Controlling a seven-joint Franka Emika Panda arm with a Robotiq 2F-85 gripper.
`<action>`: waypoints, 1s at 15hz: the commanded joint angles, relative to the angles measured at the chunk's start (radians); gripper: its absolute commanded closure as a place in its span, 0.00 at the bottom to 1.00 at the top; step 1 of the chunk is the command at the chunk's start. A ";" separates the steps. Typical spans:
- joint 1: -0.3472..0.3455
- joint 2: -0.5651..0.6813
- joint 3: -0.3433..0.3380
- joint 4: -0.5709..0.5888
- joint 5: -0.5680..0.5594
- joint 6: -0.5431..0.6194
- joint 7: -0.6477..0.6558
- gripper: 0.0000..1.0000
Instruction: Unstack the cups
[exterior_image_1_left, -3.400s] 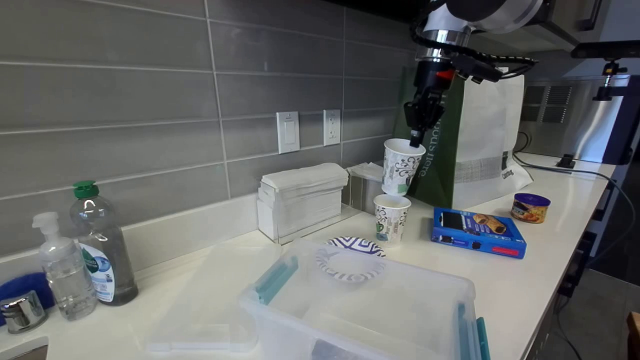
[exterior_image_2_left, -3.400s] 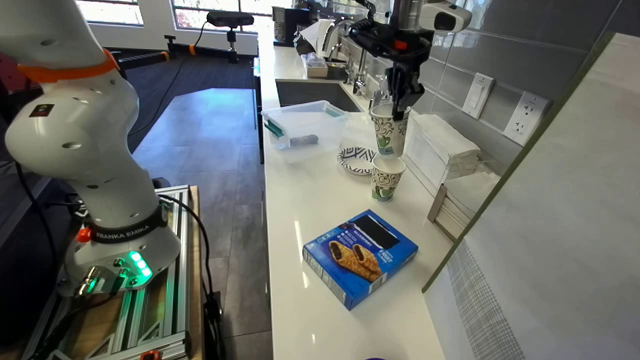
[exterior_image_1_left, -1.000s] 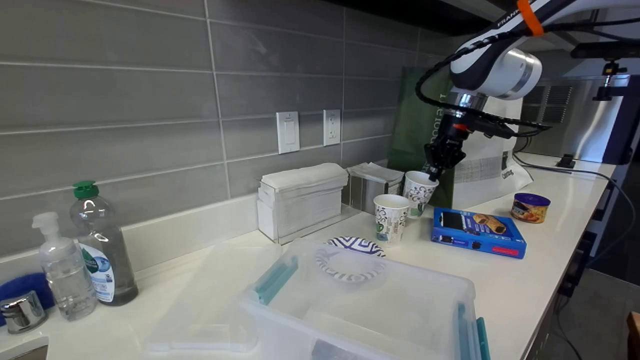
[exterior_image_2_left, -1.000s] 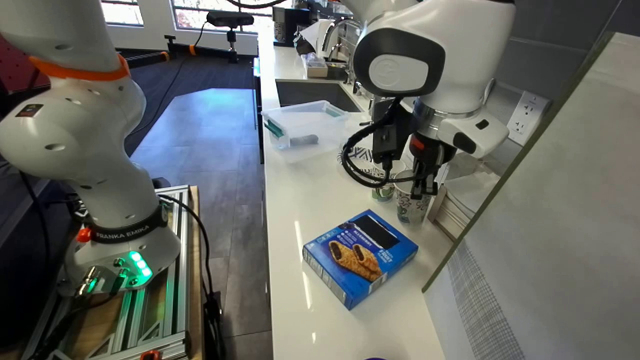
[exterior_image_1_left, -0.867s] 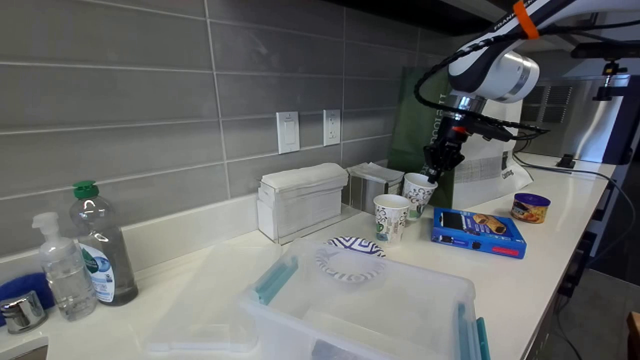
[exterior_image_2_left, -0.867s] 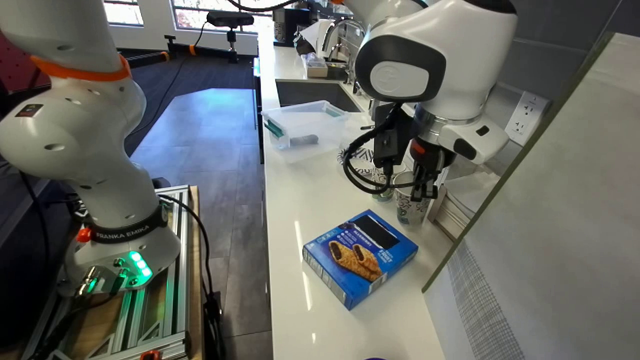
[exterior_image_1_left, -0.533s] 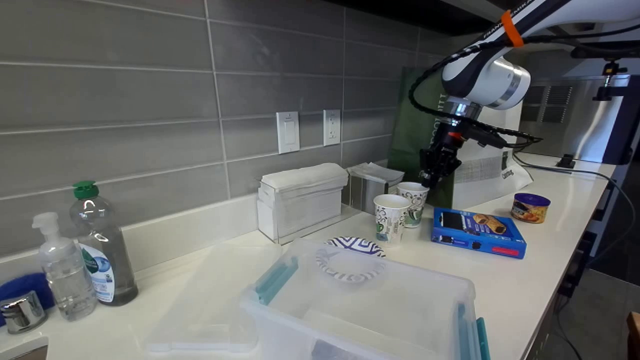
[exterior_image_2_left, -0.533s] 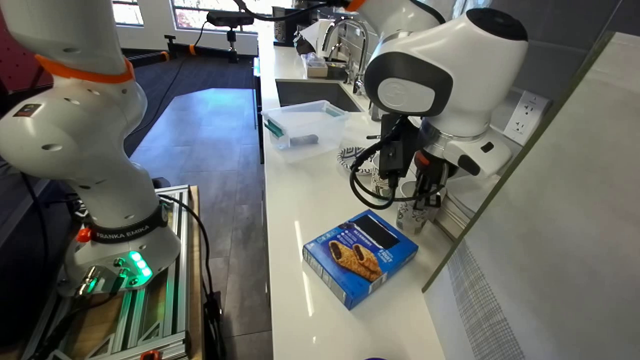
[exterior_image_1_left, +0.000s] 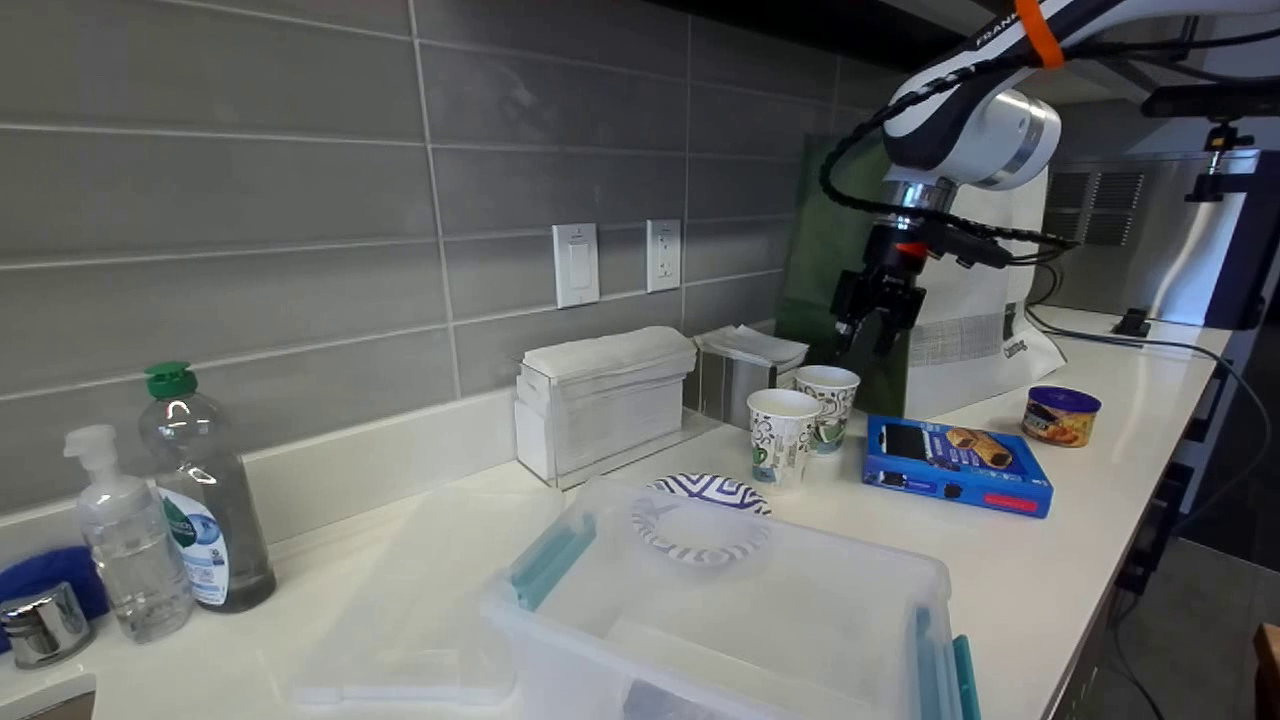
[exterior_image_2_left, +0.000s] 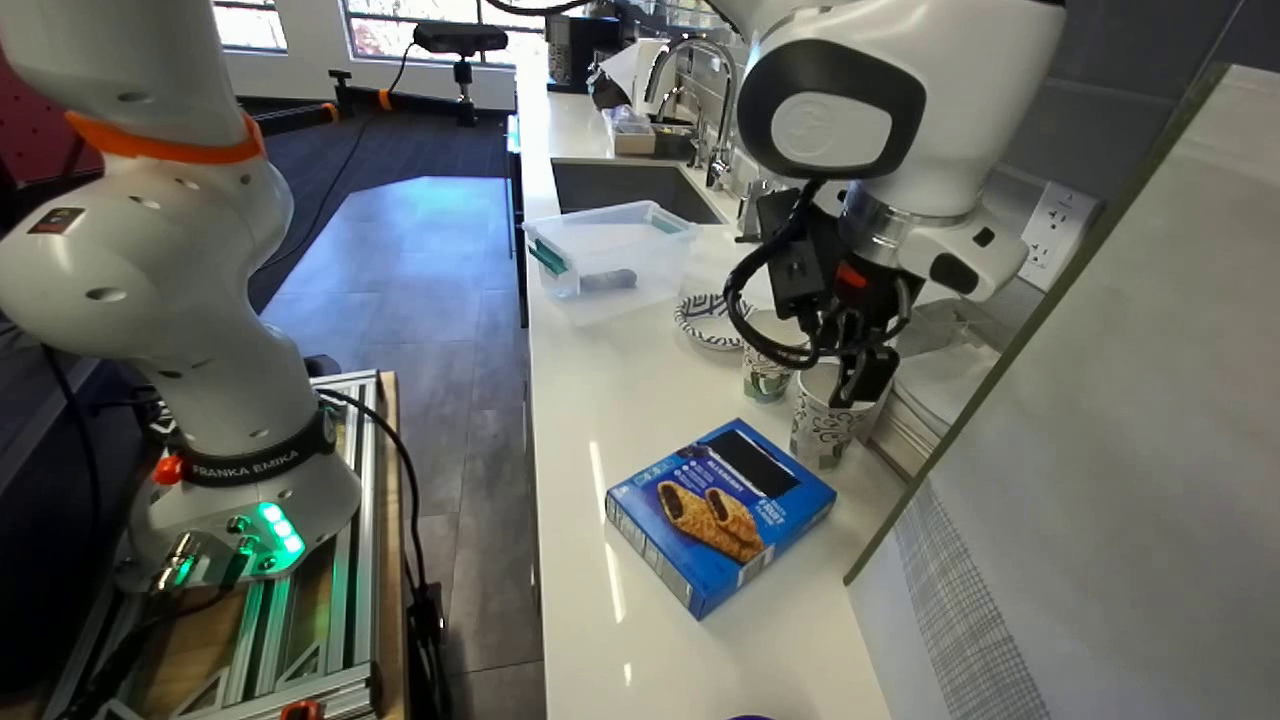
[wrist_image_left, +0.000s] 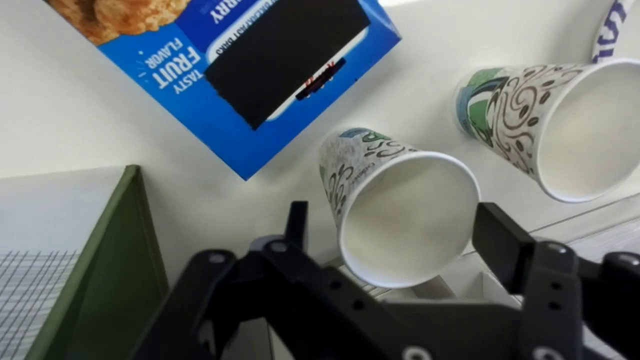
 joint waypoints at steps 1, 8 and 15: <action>0.044 -0.116 0.013 -0.100 -0.251 0.048 0.125 0.00; 0.068 -0.377 0.131 -0.301 -0.756 0.162 0.546 0.00; 0.118 -0.610 0.181 -0.235 -0.465 -0.377 0.460 0.00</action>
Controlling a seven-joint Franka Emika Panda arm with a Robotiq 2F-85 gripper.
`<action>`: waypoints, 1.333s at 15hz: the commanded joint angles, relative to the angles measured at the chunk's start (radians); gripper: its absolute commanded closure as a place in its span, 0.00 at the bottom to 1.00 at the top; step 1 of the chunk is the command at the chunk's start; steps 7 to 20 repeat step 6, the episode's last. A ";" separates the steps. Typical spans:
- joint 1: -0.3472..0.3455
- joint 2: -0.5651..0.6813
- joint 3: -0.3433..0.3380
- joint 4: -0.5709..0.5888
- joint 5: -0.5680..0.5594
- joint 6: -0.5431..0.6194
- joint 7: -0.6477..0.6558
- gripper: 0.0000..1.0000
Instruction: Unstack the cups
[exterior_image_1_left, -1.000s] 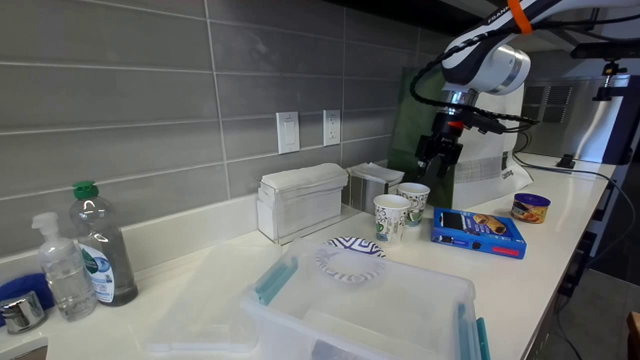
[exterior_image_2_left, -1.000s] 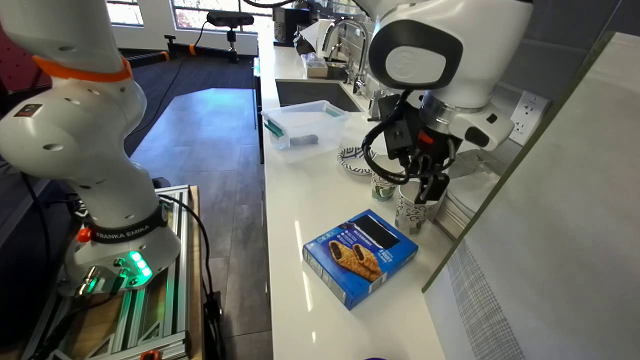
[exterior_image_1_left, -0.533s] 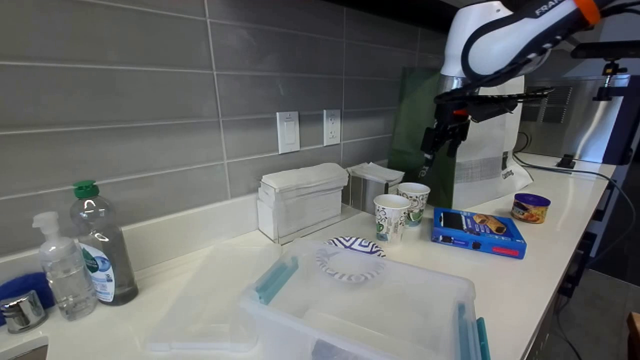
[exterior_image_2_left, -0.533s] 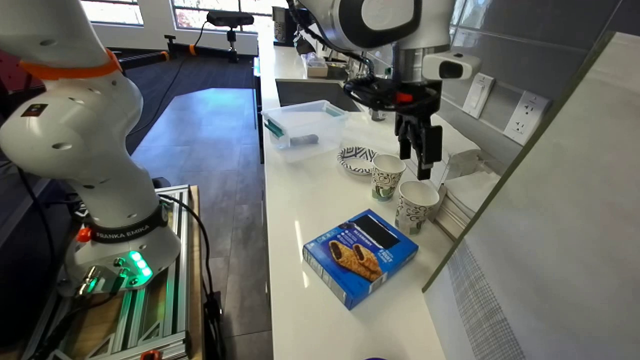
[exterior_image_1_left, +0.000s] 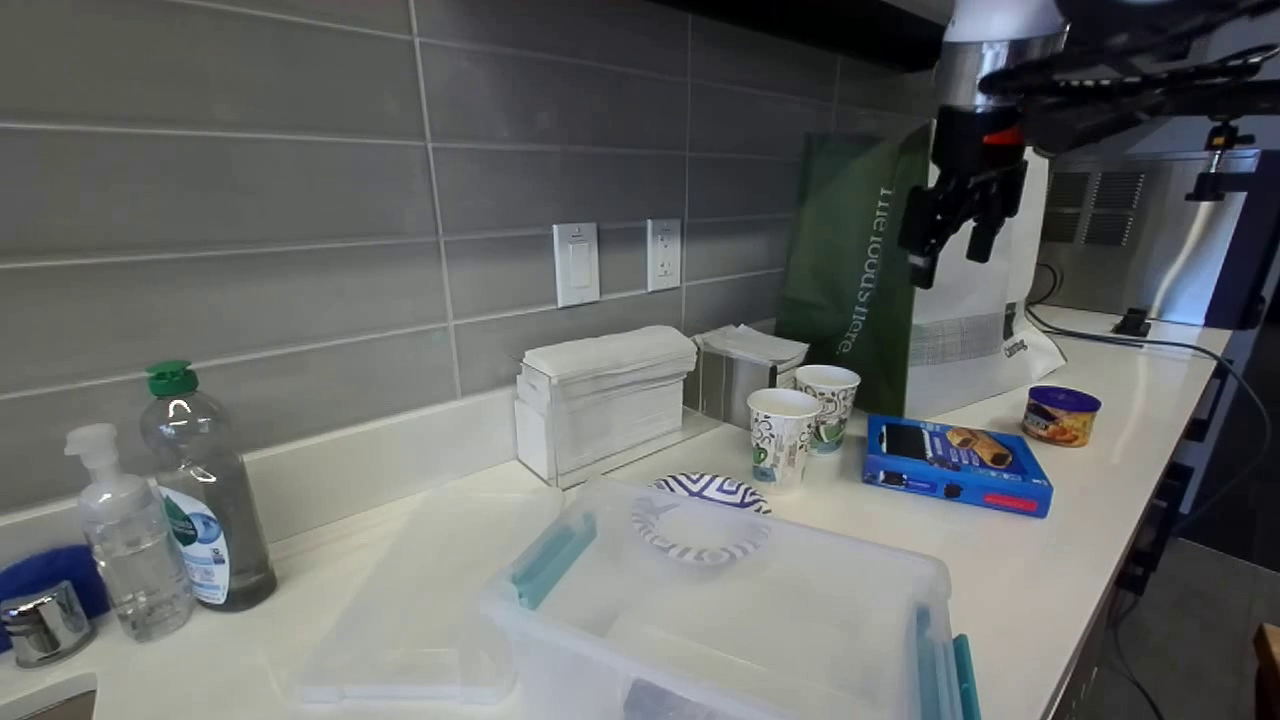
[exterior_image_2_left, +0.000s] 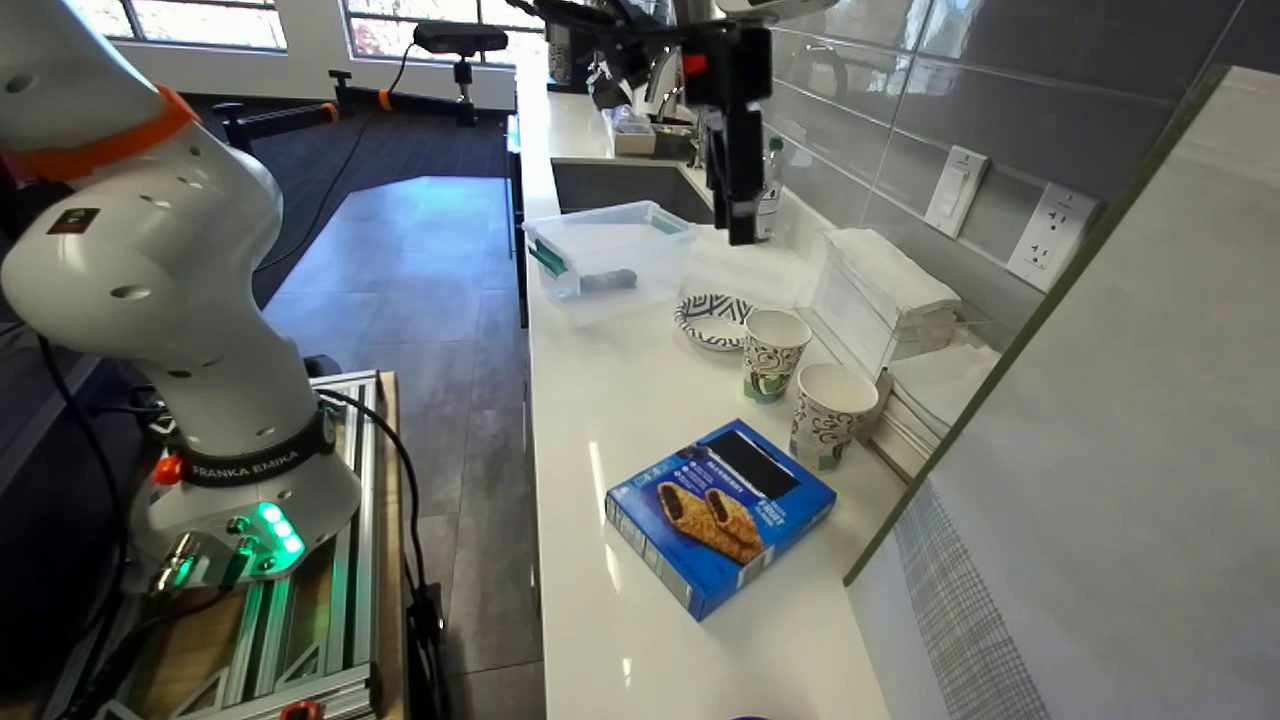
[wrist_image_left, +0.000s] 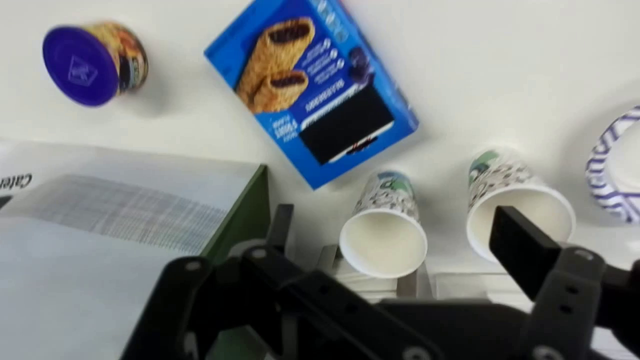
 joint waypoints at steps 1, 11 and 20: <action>0.037 -0.115 -0.038 0.044 0.148 -0.240 -0.158 0.00; 0.018 -0.123 -0.021 0.047 0.126 -0.226 -0.143 0.00; 0.018 -0.123 -0.021 0.047 0.126 -0.226 -0.143 0.00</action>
